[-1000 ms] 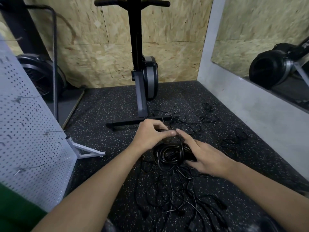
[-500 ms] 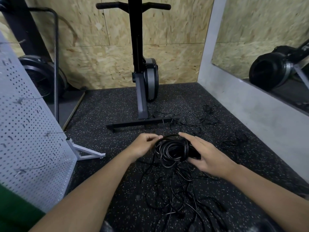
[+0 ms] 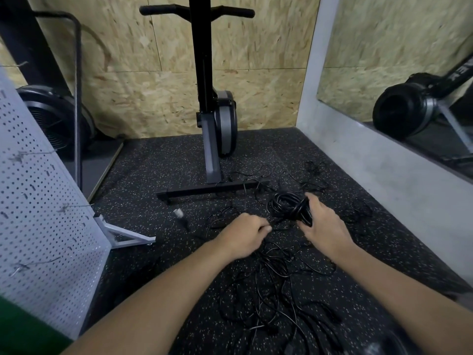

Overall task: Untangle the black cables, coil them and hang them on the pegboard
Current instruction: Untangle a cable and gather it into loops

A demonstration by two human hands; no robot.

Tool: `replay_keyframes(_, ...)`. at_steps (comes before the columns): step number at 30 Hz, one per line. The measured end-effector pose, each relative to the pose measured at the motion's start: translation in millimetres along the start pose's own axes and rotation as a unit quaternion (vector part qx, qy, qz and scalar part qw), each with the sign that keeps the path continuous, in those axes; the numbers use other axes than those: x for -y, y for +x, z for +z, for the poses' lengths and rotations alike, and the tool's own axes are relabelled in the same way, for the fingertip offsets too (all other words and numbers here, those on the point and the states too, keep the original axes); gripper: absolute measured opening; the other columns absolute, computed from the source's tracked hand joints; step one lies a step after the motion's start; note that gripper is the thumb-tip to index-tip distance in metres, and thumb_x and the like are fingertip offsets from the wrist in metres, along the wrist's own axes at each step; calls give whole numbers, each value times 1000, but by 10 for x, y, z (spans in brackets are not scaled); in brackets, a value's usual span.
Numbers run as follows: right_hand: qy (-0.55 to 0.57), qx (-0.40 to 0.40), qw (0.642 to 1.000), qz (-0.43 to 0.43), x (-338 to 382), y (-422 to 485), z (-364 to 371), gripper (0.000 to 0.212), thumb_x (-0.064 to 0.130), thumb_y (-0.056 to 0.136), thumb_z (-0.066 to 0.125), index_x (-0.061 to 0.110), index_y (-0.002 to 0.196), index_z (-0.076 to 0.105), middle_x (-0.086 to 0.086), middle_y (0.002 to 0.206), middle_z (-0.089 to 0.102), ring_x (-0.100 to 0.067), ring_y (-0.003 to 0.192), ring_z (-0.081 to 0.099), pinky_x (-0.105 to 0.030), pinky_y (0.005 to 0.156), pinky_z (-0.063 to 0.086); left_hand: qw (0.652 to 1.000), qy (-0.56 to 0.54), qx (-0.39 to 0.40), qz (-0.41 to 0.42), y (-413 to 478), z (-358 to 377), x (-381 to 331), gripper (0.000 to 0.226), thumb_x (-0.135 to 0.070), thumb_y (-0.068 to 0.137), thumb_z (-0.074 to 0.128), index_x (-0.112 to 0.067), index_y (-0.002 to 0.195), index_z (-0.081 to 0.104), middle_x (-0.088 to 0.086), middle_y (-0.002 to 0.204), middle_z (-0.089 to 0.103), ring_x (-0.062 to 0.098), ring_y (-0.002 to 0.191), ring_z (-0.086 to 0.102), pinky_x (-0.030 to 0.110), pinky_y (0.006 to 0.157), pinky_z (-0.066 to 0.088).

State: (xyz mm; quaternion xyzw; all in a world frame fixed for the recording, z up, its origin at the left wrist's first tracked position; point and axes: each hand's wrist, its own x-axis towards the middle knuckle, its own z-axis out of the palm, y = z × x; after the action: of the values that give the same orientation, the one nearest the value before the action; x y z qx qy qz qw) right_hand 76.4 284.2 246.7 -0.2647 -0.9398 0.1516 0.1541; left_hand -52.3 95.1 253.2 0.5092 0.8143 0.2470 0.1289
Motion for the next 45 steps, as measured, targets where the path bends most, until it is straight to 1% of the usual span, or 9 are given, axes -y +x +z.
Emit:
replay_keyframes(7, -69, 134, 985, -89, -52, 30, 46, 75, 24, 93, 74, 20, 155, 33, -4, 136, 62, -27, 122, 61, -41, 96, 51, 977, 173, -39, 115, 10, -248, -257, 32, -46, 104, 57, -18, 97, 71, -3, 93, 67, 17, 81, 62, 35, 70, 52)
replay_keyframes(11, -51, 197, 947, -249, 52, -147, 26, 79, 28, 96, 71, 33, 158, 22, 3, 128, 58, -17, 120, 57, -36, 97, 50, 993, 36, -93, 61, -10, -338, 12, 39, -62, 79, 79, -24, 82, 72, -13, 79, 65, 5, 73, 59, 30, 66, 48)
replay_keyframes(19, 44, 177, 940, -287, 306, -261, -19, 108, 32, 98, 70, 51, 158, -18, -5, 138, 57, -19, 125, 56, -38, 106, 47, 973, -166, -141, -72, -26, -393, 324, 62, -63, 59, 93, -19, 84, 57, -9, 74, 60, 7, 67, 50, 28, 65, 43)
replay_keyframes(24, 20, 150, 932, -330, 290, -267, -4, 108, 31, 99, 69, 50, 159, -18, 9, 118, 53, -6, 103, 51, -22, 98, 46, 960, -261, -103, -21, -55, -435, 460, 22, -32, 81, 89, -16, 85, 74, -1, 79, 72, 6, 74, 63, 26, 78, 52)
replay_keyframes(28, 26, 111, 915, -388, 238, -236, 54, 95, 24, 96, 72, 35, 166, 8, 20, 114, 41, 8, 102, 36, -11, 99, 36, 956, -275, -99, -17, -66, -408, 471, 10, -29, 87, 83, -20, 89, 82, 5, 85, 77, 12, 80, 68, 32, 83, 56)
replay_keyframes(33, 134, 83, 930, -332, 194, -205, 60, 83, 18, 97, 73, 35, 163, 25, 16, 136, 52, 1, 127, 49, -28, 112, 43, 944, -309, -66, -91, -125, -378, 526, 36, -44, 99, 66, -11, 93, 81, 0, 91, 80, 14, 91, 74, 26, 91, 54)
replay_keyframes(38, 229, 38, 936, -265, 123, -183, -21, 77, 13, 93, 76, 32, 158, 38, 10, 147, 55, -6, 139, 51, -34, 118, 41, 941, -321, -14, -106, -178, -310, 678, 47, -52, 100, 57, -12, 83, 74, 9, 92, 76, 28, 92, 66, 56, 100, 49)
replay_keyframes(41, 262, 24, 937, -229, 173, -193, -37, 74, 18, 93, 76, 30, 156, 40, 11, 146, 57, -5, 137, 52, -33, 118, 42, 948, -286, 6, -138, -177, -267, 583, 35, -32, 110, 49, -28, 88, 75, 7, 92, 77, 25, 91, 62, 43, 88, 49)
replay_keyframes(45, 290, -16, 944, -159, 259, -178, -24, 72, 25, 94, 77, 37, 154, 39, 14, 143, 59, 1, 132, 55, -28, 114, 45, 951, -262, 46, -158, -103, -77, 361, 31, -13, 113, 37, -16, 120, 67, 8, 86, 69, 21, 82, 62, 30, 70, 47)
